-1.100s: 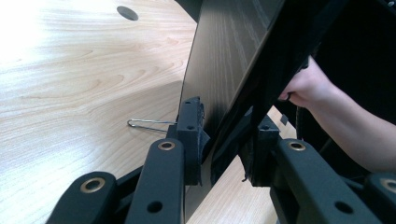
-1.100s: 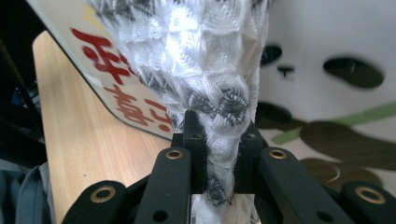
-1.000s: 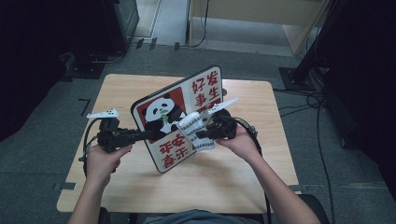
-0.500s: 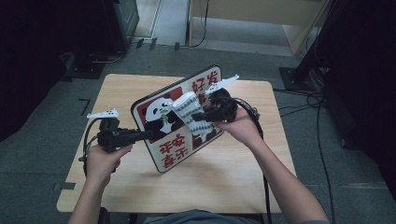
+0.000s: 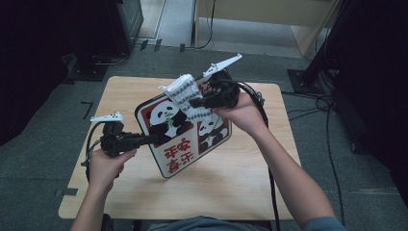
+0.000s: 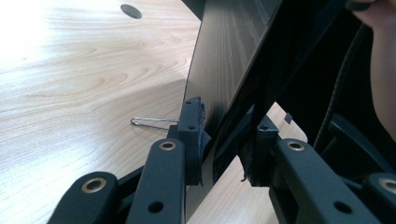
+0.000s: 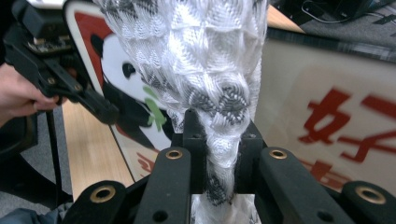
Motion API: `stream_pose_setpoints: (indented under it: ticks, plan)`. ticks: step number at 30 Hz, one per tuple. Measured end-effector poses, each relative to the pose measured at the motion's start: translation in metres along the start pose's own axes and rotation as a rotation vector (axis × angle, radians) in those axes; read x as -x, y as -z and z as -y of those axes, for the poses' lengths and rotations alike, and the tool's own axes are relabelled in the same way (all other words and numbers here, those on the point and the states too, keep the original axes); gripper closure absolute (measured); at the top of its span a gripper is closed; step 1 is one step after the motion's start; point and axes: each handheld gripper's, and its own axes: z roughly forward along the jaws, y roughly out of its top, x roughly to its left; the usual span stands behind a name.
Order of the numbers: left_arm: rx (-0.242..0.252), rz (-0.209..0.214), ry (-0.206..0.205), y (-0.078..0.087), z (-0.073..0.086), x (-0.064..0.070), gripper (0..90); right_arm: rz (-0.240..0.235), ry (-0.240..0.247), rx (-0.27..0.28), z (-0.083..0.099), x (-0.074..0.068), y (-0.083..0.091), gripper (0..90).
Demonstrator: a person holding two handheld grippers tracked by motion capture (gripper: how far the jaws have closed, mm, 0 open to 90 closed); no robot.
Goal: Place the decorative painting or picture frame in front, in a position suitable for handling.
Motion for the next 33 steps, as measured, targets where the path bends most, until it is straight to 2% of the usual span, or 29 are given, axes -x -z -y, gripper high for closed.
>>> stream_pose_setpoints:
  ticks: [6, 11, 21, 33]
  plan:
    - [-0.004, 0.008, 0.005, 0.0, 0.0, -0.001, 72.9, 0.007, 0.017, 0.014, -0.018, -0.005, 0.002, 80.6]
    - [-0.002, 0.012, 0.005, 0.0, 0.0, -0.001, 73.0, 0.021, 0.029, 0.012, -0.026, -0.007, -0.003, 80.4]
    - [0.001, 0.033, 0.001, 0.0, 0.001, -0.004, 72.8, 0.017, 0.014, 0.002, -0.025, -0.005, -0.011, 79.8]
    - [-0.001, 0.035, -0.009, 0.0, 0.001, -0.004, 72.8, 0.011, 0.018, -0.018, -0.017, -0.003, -0.017, 79.6]
